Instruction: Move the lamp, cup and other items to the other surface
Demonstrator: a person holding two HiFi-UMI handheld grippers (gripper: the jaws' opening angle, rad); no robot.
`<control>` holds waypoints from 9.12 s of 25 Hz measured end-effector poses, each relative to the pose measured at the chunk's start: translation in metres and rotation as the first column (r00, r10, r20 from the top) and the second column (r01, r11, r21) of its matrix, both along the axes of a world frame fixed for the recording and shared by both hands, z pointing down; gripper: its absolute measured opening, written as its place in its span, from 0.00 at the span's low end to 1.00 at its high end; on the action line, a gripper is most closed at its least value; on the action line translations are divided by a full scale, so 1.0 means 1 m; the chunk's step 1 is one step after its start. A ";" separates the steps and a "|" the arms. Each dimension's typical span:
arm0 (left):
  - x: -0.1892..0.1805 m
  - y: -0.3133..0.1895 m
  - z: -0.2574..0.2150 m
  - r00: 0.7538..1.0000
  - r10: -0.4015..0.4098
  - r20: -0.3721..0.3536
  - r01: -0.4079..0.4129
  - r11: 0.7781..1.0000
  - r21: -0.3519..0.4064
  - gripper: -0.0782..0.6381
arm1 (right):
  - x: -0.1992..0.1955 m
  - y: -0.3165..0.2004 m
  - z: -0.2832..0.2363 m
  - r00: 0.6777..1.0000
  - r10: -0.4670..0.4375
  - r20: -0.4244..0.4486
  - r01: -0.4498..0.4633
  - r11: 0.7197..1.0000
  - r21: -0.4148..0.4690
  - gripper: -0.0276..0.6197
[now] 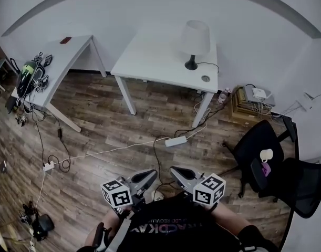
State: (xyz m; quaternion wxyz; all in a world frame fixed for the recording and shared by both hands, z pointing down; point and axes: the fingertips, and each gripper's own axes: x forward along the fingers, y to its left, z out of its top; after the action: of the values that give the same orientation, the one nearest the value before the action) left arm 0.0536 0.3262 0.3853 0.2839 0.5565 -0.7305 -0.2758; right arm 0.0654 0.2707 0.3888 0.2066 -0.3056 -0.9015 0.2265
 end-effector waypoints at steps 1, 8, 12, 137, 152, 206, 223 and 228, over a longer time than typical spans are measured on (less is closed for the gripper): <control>0.000 0.002 -0.001 1.000 -0.002 0.002 0.002 1.000 -0.003 0.11 | 0.000 0.002 -0.001 1.000 -0.001 -0.001 0.001 1.000 0.001 0.05; 0.001 0.011 0.004 1.000 -0.010 -0.015 0.010 1.000 0.001 0.11 | 0.001 0.015 0.005 1.000 -0.022 -0.012 0.022 1.000 0.017 0.05; 0.002 0.009 0.009 1.000 -0.002 -0.020 0.002 1.000 0.010 0.11 | 0.003 0.010 0.010 1.000 0.000 -0.031 0.000 1.000 0.011 0.05; -0.364 -0.111 0.025 0.933 -0.349 -0.093 0.346 0.937 -0.049 0.11 | -0.535 -0.385 0.113 0.900 0.435 0.023 -0.399 0.803 0.444 0.31; -0.365 -0.139 0.057 0.902 -0.401 -0.160 0.368 0.907 -0.203 0.11 | -0.627 -0.399 0.150 0.938 0.329 0.105 -0.340 0.825 0.452 0.32; -0.340 -0.154 0.038 0.971 -0.188 -0.148 0.172 0.978 -0.116 0.11 | -0.520 -0.452 0.040 0.825 0.493 0.276 -0.565 0.724 0.396 0.26; -0.329 -0.166 0.022 0.994 -0.001 -0.109 -0.002 0.999 -0.033 0.11 | -0.434 -0.491 -0.017 0.716 0.602 0.353 -0.696 0.579 0.425 0.26; -0.330 -0.168 0.020 0.993 0.060 -0.101 -0.061 0.998 -0.013 0.11 | -0.407 -0.501 -0.028 0.670 0.642 0.373 -0.738 0.519 0.432 0.26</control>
State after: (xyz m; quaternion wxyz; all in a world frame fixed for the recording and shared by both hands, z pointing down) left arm -0.2761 0.1587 0.4052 0.3328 0.5617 -0.7002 -0.2890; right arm -0.3414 -0.2307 0.3606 0.1020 0.1339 -0.9857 -0.0058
